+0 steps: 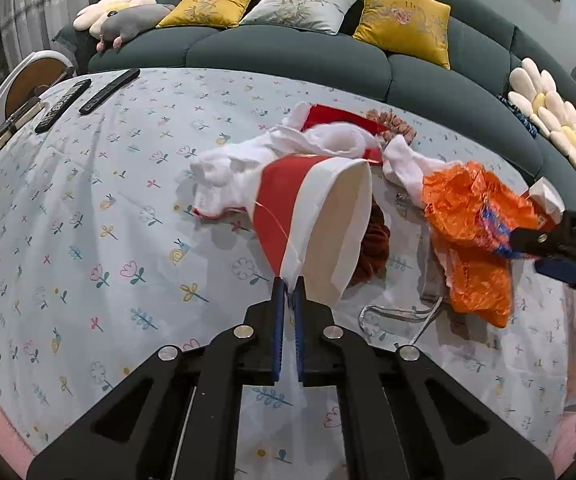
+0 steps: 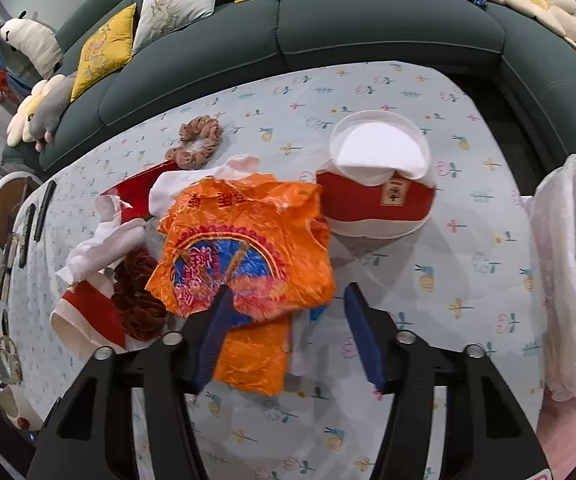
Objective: Collect trash
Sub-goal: 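Grasp the orange plastic bag with the right tool while the left tool holds the cup, then carry the cup and the bag with both tools over the white trash bin, then open both tools to drop the cup and bag into the bin, then move both tools back over the table toward the white tissues, then grasp a white wipe with the right tool while the left tool grasps a white tissue, then carry the wipe and tissue with both tools over the trash bin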
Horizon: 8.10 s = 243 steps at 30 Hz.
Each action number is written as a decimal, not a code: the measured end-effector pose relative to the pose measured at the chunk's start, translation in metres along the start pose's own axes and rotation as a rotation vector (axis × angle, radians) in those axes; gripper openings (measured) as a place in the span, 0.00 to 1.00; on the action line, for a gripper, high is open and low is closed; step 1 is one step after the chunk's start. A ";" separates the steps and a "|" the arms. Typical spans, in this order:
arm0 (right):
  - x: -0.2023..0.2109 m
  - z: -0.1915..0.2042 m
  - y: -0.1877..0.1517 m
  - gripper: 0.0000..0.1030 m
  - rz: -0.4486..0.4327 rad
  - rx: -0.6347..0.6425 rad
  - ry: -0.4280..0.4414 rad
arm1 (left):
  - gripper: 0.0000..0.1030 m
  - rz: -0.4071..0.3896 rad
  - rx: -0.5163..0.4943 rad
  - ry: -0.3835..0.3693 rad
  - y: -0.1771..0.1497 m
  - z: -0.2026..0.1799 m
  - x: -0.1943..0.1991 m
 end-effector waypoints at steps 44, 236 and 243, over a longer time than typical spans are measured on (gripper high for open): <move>0.149 -0.177 -0.104 0.13 -0.237 -0.222 0.038 | 0.02 -0.128 -0.443 -0.205 -0.030 -0.245 0.123; 0.224 -0.253 -0.072 0.05 -0.430 -0.310 0.030 | 0.08 -0.006 -0.610 -0.451 -0.050 -0.383 0.150; 0.217 -0.301 -0.079 0.05 -0.415 -0.376 -0.002 | 0.08 0.052 -0.660 -0.491 -0.070 -0.426 0.134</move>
Point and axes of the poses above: each gripper's, at about its wrist camera, not at the fingertips, and x roughly against the way its jaws point, z to its left, y to its top, the point moved 9 cm from there along -x, roughly the way its jaws point, and after that the axes turned 11 degrees about z, right-handed, at the moved point
